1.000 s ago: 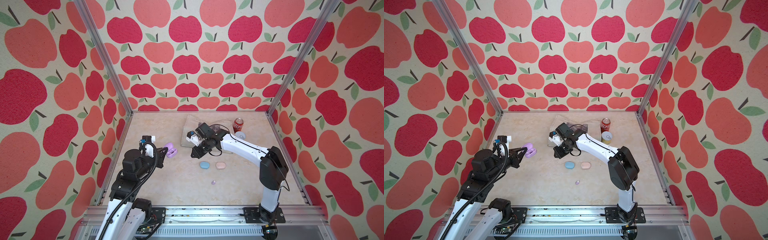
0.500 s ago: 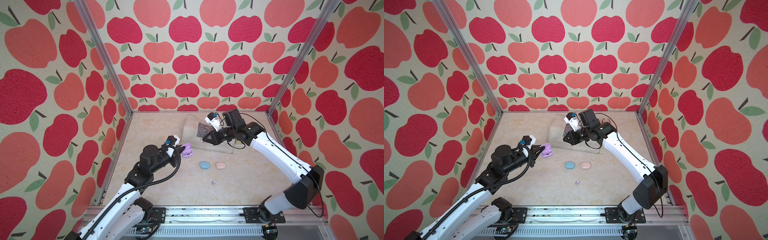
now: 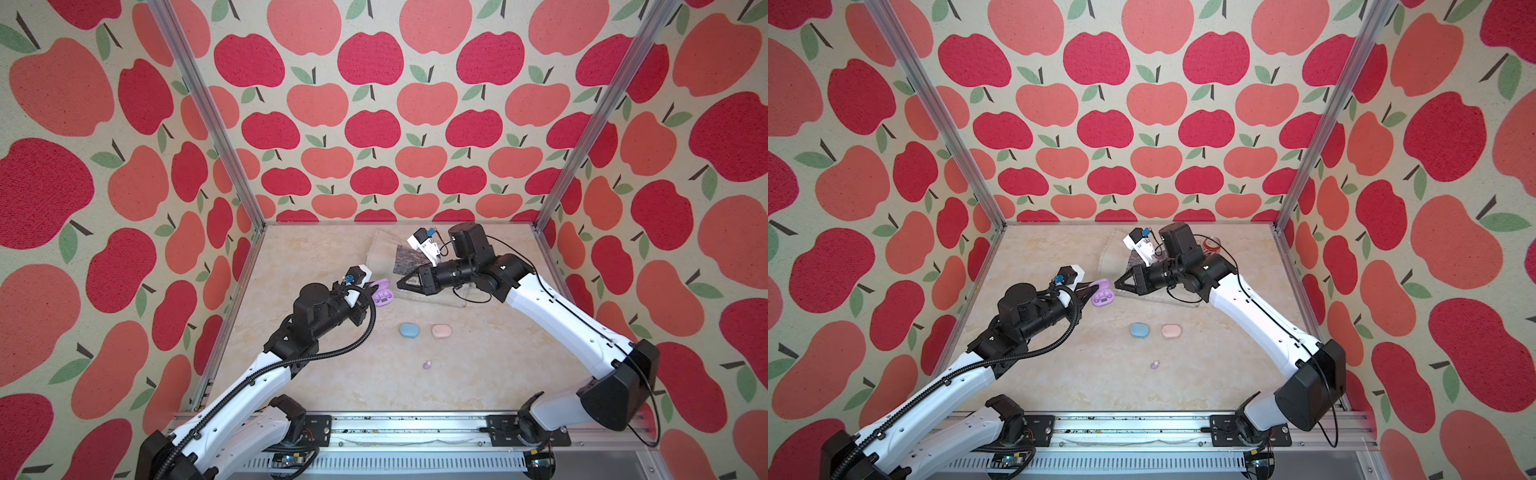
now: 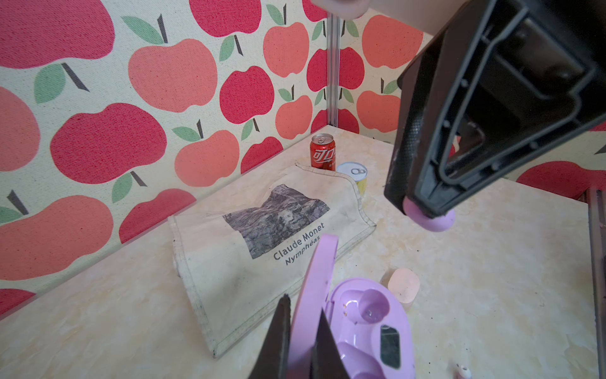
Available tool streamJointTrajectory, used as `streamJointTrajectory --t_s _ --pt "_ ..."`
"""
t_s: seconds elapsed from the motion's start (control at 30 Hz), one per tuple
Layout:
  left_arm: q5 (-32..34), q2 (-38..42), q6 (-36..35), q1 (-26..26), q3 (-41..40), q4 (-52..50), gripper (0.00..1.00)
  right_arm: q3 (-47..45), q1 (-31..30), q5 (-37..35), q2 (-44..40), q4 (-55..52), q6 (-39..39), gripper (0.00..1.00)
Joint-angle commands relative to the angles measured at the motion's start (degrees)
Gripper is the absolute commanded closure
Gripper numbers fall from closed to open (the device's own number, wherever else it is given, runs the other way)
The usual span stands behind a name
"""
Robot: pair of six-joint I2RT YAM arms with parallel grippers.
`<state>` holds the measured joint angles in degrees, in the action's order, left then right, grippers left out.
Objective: Insert wireless bluetooth earbuds into charging case
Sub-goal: Insert the wireless bluetooth earbud into the charging case.
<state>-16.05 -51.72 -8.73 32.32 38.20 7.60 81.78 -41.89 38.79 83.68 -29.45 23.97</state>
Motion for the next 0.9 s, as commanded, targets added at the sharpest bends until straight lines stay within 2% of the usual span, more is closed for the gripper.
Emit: streamJointTrajectory --t_s 0.0,0.4,0.87 --pt "-2.01 -0.52 0.06 0.29 2.90 2.72 1.00 -0.26 -0.80 2.33 -0.02 2.25 1.58 0.92" --pt "-5.41 -1.10 1.36 0.63 4.85 2.98 1.00 0.13 -1.31 3.14 2.35 3.96 1.35 0.92" --pt "-5.31 -0.66 1.44 1.20 5.20 2.78 1.00 0.40 -1.97 2.97 3.79 3.88 0.86 0.91"
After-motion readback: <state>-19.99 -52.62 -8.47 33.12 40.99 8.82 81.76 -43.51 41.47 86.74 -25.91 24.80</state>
